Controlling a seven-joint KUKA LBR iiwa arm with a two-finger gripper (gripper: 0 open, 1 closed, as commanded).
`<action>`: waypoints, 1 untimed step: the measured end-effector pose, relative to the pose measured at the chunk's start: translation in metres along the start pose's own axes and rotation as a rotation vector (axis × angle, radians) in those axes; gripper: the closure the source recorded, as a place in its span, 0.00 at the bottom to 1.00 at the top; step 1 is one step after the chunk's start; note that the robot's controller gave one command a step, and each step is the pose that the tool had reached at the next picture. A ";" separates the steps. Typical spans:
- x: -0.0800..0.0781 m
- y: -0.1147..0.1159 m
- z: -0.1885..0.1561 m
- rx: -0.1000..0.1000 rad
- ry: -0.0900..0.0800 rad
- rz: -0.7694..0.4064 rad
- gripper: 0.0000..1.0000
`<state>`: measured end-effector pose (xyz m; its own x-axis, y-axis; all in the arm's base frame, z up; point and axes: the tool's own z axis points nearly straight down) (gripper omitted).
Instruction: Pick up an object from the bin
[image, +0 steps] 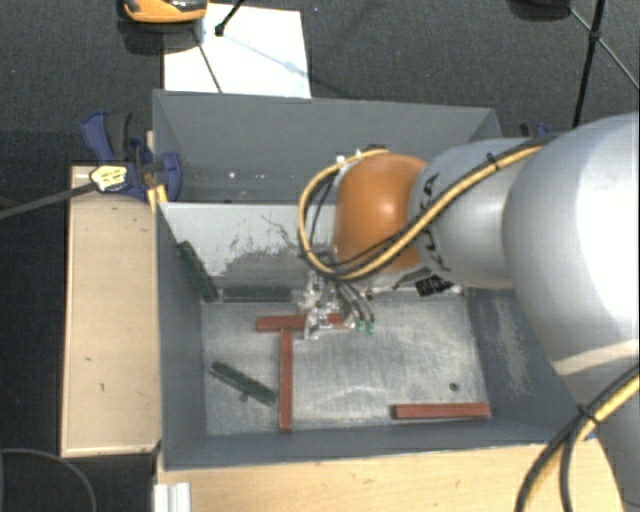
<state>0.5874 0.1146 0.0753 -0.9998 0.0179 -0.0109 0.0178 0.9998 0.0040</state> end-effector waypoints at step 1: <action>0.000 0.000 0.000 0.000 0.000 0.002 1.00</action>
Offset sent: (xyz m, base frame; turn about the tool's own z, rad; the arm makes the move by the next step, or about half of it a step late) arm -0.0262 -0.0037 0.1717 0.0086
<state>0.5874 0.1146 0.0753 -0.9998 0.0195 -0.0108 0.0194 0.9998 0.0041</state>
